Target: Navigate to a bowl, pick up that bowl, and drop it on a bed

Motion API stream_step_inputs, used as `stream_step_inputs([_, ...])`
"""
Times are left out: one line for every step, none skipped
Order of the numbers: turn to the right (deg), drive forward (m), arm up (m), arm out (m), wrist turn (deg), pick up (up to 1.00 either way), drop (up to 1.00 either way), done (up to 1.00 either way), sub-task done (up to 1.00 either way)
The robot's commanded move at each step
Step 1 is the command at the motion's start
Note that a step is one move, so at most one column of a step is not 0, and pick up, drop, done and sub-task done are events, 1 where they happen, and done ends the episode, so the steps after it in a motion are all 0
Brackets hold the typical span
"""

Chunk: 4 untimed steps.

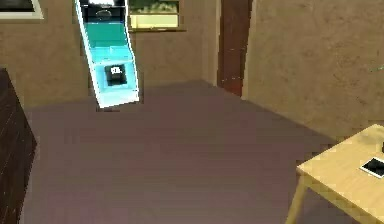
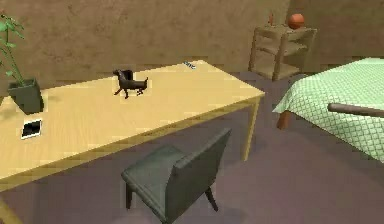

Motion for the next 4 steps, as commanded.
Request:
stream_step_inputs([-45.0,0.00,0.00,0.00,0.0,0.00,0.00,0.00,0.00])
stream_step_inputs([-45.0,0.00,0.00,0.00,0.0,0.00,0.00,0.00,0.00])
stream_step_inputs([-27.0,0.00,0.00,0.00,0.0,0.00,0.00,0.00,0.00])
stream_step_inputs([0.0,0.05,0.00,0.00,0.0,0.00,0.00,0.00,0.00])
